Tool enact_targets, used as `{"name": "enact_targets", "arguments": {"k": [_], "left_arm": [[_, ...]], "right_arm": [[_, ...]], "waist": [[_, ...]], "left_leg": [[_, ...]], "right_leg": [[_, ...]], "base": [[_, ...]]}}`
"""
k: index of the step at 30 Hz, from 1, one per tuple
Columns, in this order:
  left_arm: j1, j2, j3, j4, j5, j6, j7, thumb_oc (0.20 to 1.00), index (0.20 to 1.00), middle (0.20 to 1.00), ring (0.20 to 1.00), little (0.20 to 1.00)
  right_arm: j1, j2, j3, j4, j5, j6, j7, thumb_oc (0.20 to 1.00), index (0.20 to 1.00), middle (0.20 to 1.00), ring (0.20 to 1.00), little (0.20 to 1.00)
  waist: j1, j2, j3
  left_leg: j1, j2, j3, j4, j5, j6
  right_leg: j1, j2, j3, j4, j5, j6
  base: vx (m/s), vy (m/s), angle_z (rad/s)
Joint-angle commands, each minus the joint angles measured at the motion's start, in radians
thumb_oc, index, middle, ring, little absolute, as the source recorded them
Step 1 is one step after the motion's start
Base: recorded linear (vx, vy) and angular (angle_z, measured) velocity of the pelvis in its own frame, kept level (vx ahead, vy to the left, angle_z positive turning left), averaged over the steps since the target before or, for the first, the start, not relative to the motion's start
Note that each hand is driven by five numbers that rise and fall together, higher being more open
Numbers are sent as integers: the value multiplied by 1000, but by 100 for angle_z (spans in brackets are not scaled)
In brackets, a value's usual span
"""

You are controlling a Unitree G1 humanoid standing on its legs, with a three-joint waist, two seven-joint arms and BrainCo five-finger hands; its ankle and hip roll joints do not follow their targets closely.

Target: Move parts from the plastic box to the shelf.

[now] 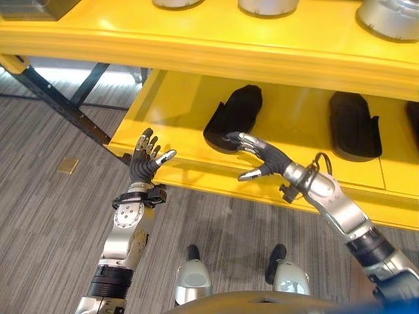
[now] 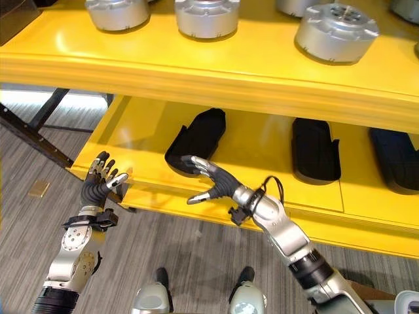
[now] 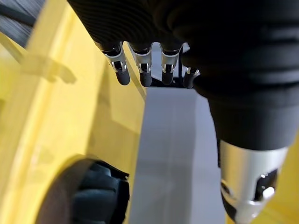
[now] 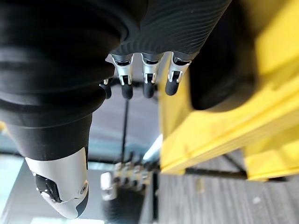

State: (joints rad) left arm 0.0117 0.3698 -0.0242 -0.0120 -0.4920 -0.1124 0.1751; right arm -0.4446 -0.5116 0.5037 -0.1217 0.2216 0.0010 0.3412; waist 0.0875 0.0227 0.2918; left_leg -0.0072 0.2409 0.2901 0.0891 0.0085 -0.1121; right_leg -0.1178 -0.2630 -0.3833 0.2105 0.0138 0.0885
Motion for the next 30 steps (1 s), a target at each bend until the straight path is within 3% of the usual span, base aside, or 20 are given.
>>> {"name": "enact_targets", "arguments": {"k": [1, 7, 11, 18, 25, 30], "left_arm": [[-35, 65, 23, -81, -36, -40, 55, 1000, 1000, 1000, 1000, 1000], [-58, 77, 56, -92, -36, -23, 80, 1000, 1000, 1000, 1000, 1000], [-65, 76, 58, -95, -38, -22, 92, 1000, 1000, 1000, 1000, 1000], [-96, 86, 55, -61, -3, -42, 158, 1000, 1000, 1000, 1000, 1000], [-136, 87, 39, -33, 3, -73, 204, 1000, 1000, 1000, 1000, 1000], [-140, 84, 34, -47, -11, -76, 176, 1000, 1000, 1000, 1000, 1000]], "right_arm": [[-113, 68, 40, -126, -66, -57, 36, 1000, 1000, 1000, 1000, 1000], [-222, 117, 114, -195, -44, 12, 92, 1000, 1000, 1000, 1000, 1000], [-254, 138, 169, -178, -32, 65, 77, 1000, 1000, 1000, 1000, 1000], [-256, 168, 232, -127, -84, 77, 85, 1000, 1000, 1000, 1000, 1000], [-304, 183, 248, -1, -290, 82, -114, 1000, 1000, 1000, 1000, 1000], [-322, 149, 193, 23, -294, 66, -214, 1000, 1000, 1000, 1000, 1000]], "waist": [[22, -21, 25], [53, -13, 55], [66, -9, 72], [69, 3, 120], [69, 28, 197], [64, 40, 228]], "left_leg": [[-5, 48, 67, 23, -8, -9], [-31, 65, 64, 35, -1, -14], [-41, 73, 66, 42, 1, -16], [-85, 75, 62, 71, -4, -15], [-170, 59, 46, 129, -13, 0], [-218, 49, 35, 156, -16, 6]], "right_leg": [[73, -23, -21, 1, -83, 43], [44, -43, -38, 38, -93, 48], [34, -51, -46, 53, -99, 45], [-24, -72, -33, 97, -104, 51], [-127, -104, -8, 189, -116, 51], [-181, -114, 2, 232, -124, 46]], "base": [[-109, 0, -3], [-58, -7, 2], [-20, -3, 3], [-50, 20, 3], [-70, 36, 4], [-38, 35, 0]]}}
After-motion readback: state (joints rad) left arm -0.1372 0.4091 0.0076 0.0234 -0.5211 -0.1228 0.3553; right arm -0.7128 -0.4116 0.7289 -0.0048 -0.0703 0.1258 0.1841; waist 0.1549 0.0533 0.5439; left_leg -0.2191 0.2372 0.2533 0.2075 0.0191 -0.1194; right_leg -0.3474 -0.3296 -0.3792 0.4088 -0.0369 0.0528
